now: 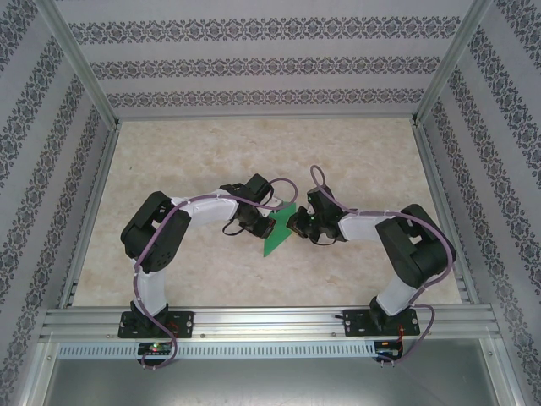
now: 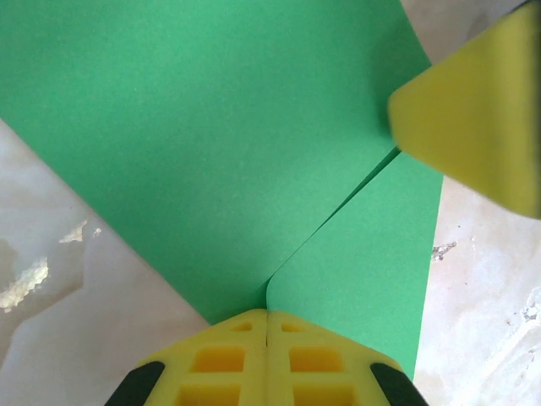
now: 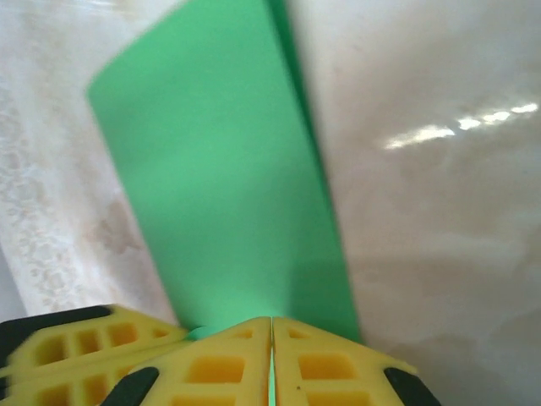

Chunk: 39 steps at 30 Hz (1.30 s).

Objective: Fold a paper plane with a square sheet of paper (pick it up from the middle)

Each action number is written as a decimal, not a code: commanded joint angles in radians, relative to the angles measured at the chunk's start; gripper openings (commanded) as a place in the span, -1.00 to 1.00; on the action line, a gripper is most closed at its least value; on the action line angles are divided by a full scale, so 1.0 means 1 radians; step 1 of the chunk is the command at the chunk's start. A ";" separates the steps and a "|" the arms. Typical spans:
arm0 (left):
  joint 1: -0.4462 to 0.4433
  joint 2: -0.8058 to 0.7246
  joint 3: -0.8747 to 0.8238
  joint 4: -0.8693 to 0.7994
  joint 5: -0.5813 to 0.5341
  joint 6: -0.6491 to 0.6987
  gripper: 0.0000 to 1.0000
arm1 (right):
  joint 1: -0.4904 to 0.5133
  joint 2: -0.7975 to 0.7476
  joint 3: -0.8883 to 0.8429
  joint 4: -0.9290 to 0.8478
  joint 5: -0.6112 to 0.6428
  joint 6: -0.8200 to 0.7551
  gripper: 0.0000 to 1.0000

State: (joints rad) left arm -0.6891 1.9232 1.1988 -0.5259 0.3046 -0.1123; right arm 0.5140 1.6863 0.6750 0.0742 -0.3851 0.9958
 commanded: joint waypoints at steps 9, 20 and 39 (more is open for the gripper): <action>0.011 0.017 -0.025 -0.062 -0.051 0.003 -1.00 | -0.028 -0.058 0.035 -0.051 -0.025 -0.068 -0.77; 0.011 0.016 -0.023 -0.063 -0.048 -0.001 -1.00 | -0.073 0.060 0.043 -0.007 -0.067 -0.086 -0.78; 0.011 0.018 -0.018 -0.068 -0.051 -0.001 -1.00 | -0.043 -0.037 0.025 -0.019 -0.075 -0.066 -0.77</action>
State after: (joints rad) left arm -0.6891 1.9224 1.1988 -0.5289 0.3035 -0.1127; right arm 0.4587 1.6131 0.7162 0.0235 -0.4477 0.9188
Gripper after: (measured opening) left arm 0.063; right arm 0.117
